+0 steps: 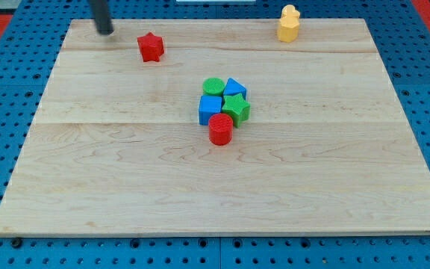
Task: Move the red star to the left of the yellow hexagon
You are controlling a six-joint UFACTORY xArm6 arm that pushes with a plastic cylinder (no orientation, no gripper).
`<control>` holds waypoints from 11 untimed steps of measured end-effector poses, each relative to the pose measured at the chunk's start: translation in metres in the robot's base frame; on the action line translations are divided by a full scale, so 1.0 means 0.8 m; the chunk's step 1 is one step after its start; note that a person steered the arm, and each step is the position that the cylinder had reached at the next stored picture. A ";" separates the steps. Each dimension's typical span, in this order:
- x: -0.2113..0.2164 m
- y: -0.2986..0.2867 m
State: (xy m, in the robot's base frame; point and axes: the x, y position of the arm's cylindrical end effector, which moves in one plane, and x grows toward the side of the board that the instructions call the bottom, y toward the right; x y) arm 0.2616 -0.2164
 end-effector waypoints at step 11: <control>-0.042 0.304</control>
State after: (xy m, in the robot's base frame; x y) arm 0.2283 0.0268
